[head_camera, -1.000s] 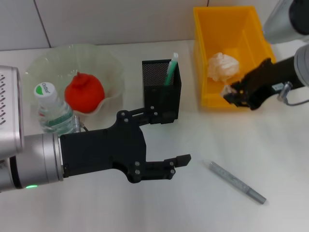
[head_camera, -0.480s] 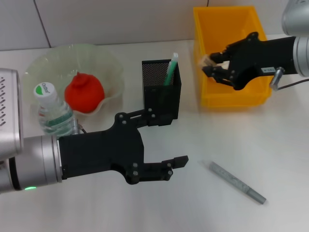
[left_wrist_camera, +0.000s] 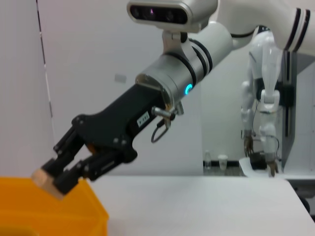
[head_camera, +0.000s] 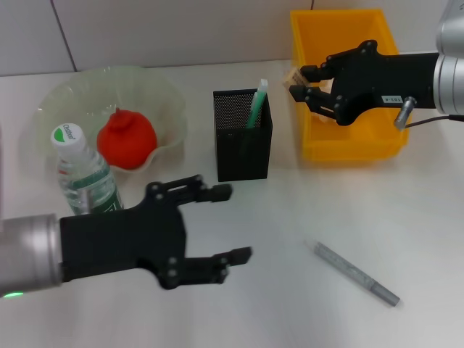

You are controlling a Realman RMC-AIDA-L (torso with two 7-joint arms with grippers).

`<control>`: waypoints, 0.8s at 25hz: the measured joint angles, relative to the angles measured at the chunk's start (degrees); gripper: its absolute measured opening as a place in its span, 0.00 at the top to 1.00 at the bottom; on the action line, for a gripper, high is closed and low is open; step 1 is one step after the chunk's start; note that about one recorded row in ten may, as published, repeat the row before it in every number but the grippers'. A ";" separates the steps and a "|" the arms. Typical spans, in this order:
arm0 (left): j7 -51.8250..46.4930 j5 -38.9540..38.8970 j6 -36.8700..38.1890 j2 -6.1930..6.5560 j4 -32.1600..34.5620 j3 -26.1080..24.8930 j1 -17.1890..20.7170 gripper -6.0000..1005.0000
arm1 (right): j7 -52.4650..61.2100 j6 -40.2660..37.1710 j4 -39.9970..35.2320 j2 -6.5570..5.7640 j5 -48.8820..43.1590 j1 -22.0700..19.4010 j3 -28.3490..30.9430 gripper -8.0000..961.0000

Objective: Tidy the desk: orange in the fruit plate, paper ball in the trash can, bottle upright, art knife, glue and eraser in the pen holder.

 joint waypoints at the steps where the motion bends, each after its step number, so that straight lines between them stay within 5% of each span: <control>1: -0.25 1.66 1.63 -0.22 0.00 -2.06 0.25 0.20 | -0.19 0.39 0.62 -0.02 0.11 0.25 0.09 0.73; 20: 0.15 3.53 5.39 -0.55 -0.20 -4.78 1.34 0.20 | 0.13 4.69 8.99 0.06 3.66 7.42 0.70 0.73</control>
